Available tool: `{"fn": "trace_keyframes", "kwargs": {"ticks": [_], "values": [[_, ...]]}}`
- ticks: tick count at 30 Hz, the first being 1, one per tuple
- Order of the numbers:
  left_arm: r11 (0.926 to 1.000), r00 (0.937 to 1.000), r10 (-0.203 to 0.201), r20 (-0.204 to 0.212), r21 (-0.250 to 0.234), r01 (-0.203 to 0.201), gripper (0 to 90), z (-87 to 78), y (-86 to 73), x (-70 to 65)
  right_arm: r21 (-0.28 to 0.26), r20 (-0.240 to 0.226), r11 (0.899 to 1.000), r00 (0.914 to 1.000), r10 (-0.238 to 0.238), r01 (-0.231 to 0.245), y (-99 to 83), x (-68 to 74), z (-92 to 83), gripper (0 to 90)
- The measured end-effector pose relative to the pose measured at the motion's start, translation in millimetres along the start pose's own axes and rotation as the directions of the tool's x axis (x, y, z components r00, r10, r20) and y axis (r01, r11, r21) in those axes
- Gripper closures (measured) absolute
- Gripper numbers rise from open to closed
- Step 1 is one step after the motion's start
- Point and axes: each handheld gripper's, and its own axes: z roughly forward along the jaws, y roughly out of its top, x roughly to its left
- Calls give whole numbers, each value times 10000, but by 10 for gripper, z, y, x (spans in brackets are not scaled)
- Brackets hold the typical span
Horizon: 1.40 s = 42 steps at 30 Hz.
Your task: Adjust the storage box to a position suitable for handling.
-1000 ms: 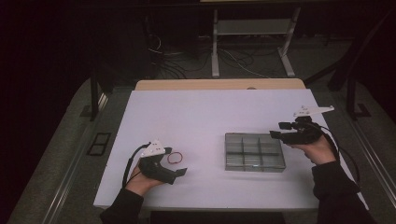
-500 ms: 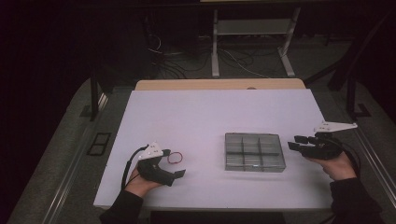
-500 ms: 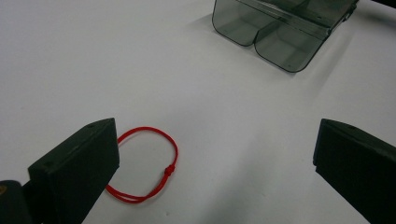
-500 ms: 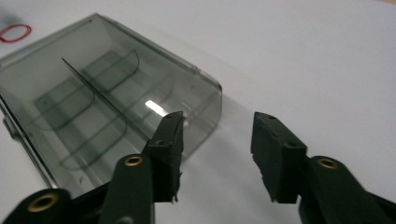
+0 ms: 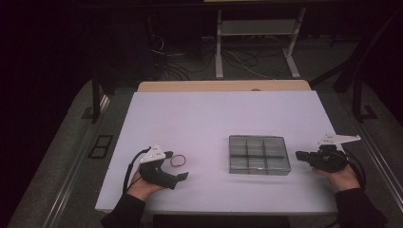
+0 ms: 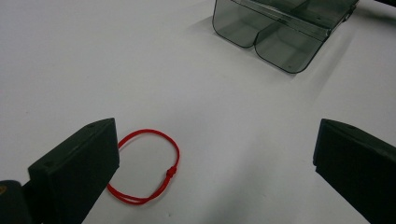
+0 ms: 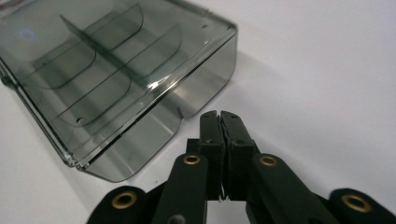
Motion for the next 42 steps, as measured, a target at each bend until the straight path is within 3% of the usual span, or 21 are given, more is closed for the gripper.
{"fn": "trace_keyframes", "kwargs": {"ticks": [9,19,42], "values": [[10000,10000,-5,54,-19,5,0,0,4,-8,314,-272,9995,9996,-94,103,-9,28,134,892],[10000,10000,35,87,-37,-35,0,12,6,-20,254,-558,9995,9983,-170,184,39,84,228,893],[10000,9999,68,135,-36,-67,0,18,12,-32,318,-661,9987,9971,-381,403,151,228,373,893]]}}
